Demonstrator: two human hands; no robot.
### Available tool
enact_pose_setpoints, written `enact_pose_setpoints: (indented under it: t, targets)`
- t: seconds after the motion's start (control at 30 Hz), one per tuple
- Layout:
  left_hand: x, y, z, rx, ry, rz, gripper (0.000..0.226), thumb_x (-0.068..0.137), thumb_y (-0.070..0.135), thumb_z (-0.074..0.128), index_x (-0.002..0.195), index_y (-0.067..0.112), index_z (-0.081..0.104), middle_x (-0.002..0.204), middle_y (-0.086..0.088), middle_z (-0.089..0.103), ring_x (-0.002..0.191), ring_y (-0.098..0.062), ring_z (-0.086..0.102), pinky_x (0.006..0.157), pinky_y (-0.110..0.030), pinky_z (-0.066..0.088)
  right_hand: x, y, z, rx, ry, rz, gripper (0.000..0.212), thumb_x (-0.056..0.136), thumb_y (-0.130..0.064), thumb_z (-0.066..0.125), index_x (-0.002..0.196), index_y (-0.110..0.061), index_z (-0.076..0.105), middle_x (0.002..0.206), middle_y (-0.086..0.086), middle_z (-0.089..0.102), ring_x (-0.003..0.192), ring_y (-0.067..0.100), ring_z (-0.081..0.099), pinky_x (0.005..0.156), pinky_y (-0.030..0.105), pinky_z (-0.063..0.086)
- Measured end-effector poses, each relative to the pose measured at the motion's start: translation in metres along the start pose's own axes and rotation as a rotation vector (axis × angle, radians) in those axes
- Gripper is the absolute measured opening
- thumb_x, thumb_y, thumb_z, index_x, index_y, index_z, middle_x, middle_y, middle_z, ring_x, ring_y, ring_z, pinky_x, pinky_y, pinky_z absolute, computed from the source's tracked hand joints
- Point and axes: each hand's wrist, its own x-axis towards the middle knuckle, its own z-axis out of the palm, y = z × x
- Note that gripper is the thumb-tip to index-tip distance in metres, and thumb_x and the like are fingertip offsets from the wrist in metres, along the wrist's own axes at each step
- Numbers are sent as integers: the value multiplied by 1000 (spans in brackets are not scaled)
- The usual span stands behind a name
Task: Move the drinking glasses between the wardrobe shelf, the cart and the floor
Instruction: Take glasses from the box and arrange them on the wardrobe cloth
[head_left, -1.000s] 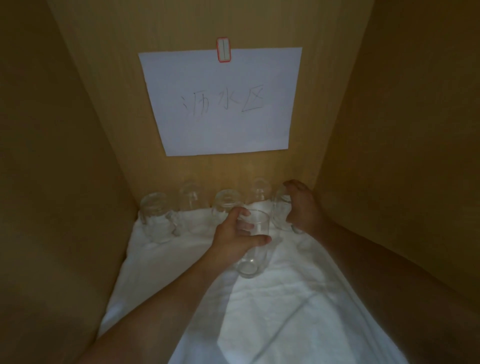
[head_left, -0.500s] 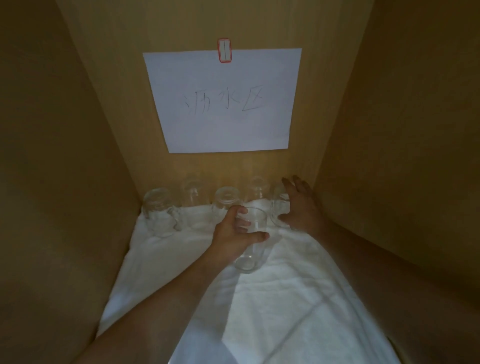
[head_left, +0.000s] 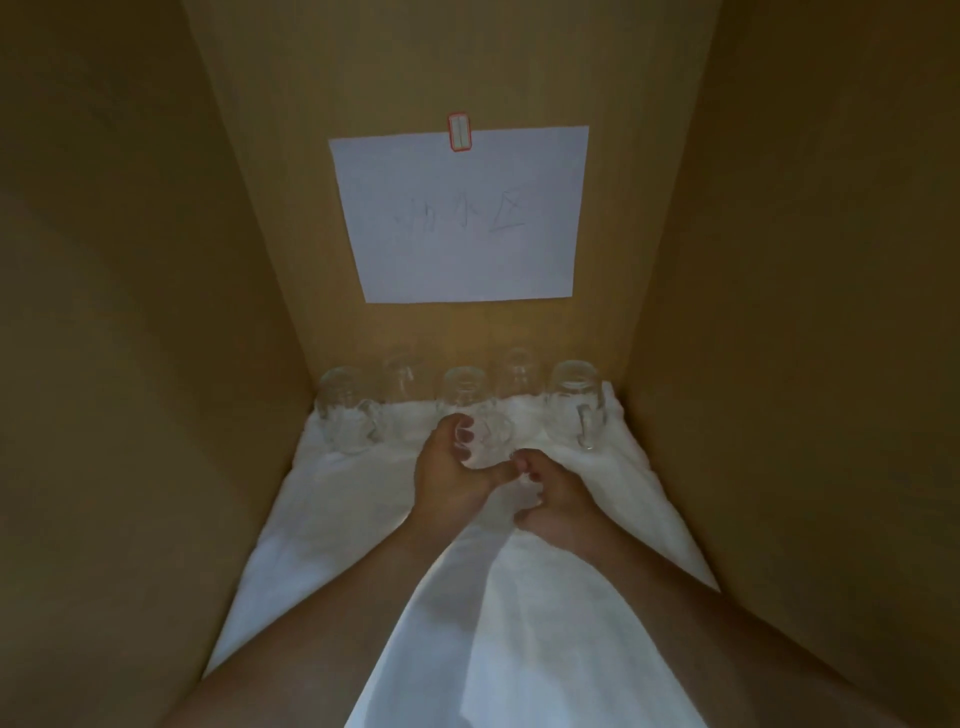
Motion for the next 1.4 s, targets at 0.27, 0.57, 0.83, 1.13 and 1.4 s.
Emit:
enact_pose_setpoints:
  t: [0.27,0.57,0.83,1.13,1.4]
  targets:
    - [-28,-5,-41,-8,55,-61,106,41,66,90,131,30,47,112,9,61,103,-13,63,90,-35,55,-18,-18,30,262,-30,21,69,56,-3,96,107,-34,62,114,-5,64,102,12,63,85,30,58]
    - [-35,-47,-111,385,145,-139,78,78,57,78,142,25,47,138,3,55,134,-20,47,108,-34,42,7,-74,28,-31,29,-162,88,53,-36,99,130,-34,55,117,-4,58,104,14,60,84,27,50]
    - [-47,-83,-133,763,-56,17,71,83,62,65,142,25,50,144,3,50,138,-22,36,113,-32,33,43,-135,47,-305,-50,-335,109,51,-33,99,145,-31,44,135,2,42,125,25,48,94,32,48]
    - [-35,-104,-140,845,-230,-4,73,78,71,50,137,28,53,134,3,59,126,-21,52,102,-36,43,65,-179,92,-538,-137,-438,94,56,-29,98,140,-20,55,129,10,55,119,30,53,97,37,49]
    - [-25,-94,-138,1033,-339,-46,52,73,67,50,112,33,57,112,7,55,106,-20,56,92,-44,45,81,-195,125,-781,-184,-461,91,71,-26,89,149,-23,43,144,7,48,128,31,50,105,42,41]
